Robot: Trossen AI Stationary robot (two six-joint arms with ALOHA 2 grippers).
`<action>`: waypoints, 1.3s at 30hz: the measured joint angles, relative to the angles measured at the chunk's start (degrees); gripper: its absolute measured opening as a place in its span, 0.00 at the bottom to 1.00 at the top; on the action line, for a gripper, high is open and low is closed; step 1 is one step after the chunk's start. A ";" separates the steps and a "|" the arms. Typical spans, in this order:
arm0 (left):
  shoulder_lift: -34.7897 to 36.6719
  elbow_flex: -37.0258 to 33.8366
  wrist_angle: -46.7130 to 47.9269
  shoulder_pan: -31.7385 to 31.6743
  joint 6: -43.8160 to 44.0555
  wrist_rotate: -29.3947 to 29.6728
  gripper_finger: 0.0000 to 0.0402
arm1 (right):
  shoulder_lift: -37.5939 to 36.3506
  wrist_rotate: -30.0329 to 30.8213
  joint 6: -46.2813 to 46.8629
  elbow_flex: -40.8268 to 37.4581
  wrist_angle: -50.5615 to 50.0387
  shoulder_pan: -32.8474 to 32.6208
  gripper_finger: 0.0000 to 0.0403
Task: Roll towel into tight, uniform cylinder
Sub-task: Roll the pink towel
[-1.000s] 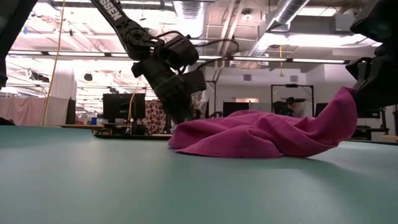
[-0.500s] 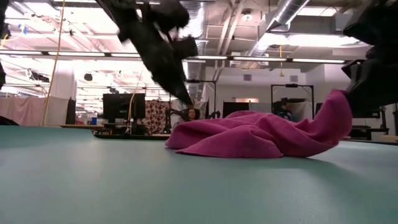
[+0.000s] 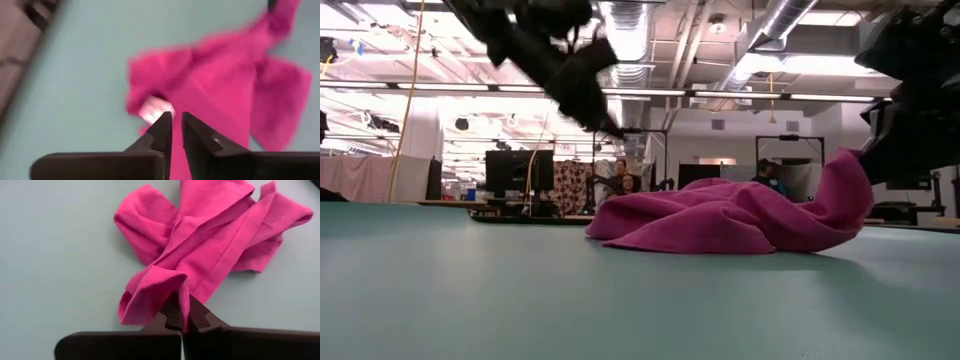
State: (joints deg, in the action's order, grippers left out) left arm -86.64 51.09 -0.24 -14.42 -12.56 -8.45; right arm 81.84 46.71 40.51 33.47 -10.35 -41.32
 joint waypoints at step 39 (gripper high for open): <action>-29.55 14.44 0.99 -6.25 -10.09 -18.17 0.47 | 0.00 -6.50 4.07 -0.02 0.05 7.30 0.02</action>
State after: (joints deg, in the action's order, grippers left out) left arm -116.19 65.53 0.75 -20.67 -22.65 -26.63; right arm 81.84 40.21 44.58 33.45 -10.29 -34.02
